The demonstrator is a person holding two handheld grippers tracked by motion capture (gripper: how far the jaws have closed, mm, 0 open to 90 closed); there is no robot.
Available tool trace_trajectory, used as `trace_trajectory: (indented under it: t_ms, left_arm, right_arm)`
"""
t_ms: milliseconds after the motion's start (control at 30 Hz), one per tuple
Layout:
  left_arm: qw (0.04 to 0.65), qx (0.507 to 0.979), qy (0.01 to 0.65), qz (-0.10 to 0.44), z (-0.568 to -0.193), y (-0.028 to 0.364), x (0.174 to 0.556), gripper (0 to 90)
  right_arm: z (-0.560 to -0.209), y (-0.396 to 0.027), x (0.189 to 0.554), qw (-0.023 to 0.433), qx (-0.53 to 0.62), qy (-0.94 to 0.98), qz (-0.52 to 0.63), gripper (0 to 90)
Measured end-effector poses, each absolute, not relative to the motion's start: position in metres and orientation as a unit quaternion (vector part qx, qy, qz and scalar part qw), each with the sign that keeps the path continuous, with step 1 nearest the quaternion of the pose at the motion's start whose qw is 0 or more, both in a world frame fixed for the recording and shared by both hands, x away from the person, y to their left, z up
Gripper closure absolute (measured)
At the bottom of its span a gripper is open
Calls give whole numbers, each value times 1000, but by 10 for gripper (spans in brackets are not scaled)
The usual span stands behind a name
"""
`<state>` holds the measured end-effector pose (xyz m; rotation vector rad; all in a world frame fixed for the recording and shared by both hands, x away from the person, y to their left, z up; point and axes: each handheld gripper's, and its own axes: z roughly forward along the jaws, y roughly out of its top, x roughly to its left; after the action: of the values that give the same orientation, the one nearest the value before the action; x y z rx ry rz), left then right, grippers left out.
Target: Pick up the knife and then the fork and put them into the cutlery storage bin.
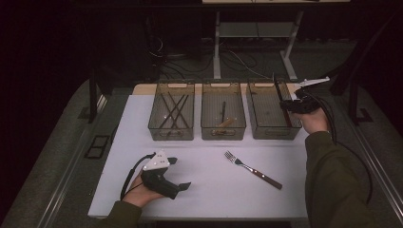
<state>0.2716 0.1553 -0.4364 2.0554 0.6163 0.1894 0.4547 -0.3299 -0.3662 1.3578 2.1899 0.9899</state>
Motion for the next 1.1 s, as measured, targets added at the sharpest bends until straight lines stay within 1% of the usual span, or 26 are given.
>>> trace_trajectory:
  t_ms: [400,533,567,633,667,900,1000,1100]
  left_arm:
    - [473,841,250,76,-437,155,272,0]
    - [473,841,250,76,-437,155,272,0]
    - [474,841,250,76,-437,155,272,0]
    - [473,842,249,76,-437,155,271,0]
    - [474,841,250,75,-436,155,271,0]
    - [475,841,250,75,-436,155,271,0]
    - [477,838,254,75,-437,154,271,0]
    - [476,839,254,75,-437,154,271,0]
  right_arm:
    - [-392,-336,454,166,495,796,306,767]
    - [-396,-335,455,167,492,800,300,759]
    - [-395,-334,455,169,495,800,296,748]
    - [-394,-334,455,165,493,799,301,640]
    - [-393,-333,455,169,494,797,303,611]
    - [-378,-334,444,161,489,782,353,470]
    - [-370,-331,433,158,482,776,376,433]
    - [-363,-328,420,147,465,777,398,426]
